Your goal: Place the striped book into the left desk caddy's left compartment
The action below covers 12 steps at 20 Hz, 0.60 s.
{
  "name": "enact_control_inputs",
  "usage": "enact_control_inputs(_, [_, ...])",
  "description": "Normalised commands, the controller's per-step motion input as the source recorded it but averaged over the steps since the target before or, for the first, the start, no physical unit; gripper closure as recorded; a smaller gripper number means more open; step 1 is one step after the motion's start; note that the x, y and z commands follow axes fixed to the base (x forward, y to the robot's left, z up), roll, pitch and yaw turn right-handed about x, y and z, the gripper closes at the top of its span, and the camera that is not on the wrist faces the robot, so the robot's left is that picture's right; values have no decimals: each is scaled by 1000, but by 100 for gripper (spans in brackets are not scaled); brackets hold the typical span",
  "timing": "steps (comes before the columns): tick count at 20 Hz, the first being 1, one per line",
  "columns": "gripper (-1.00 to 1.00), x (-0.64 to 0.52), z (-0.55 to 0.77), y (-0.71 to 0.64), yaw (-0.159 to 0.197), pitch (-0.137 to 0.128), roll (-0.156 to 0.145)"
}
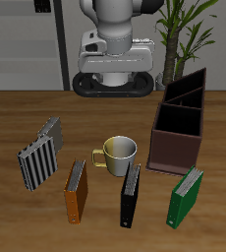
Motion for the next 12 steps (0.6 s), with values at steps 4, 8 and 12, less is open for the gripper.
enact_control_inputs(4, [-100, 51, 15, -102, -7, -10, -11])
enact_control_inputs(8, [-100, 172, 45, -243, -11, -12, -33])
enact_control_inputs(12, [-100, 379, 77, -619, -30, 4, -90])
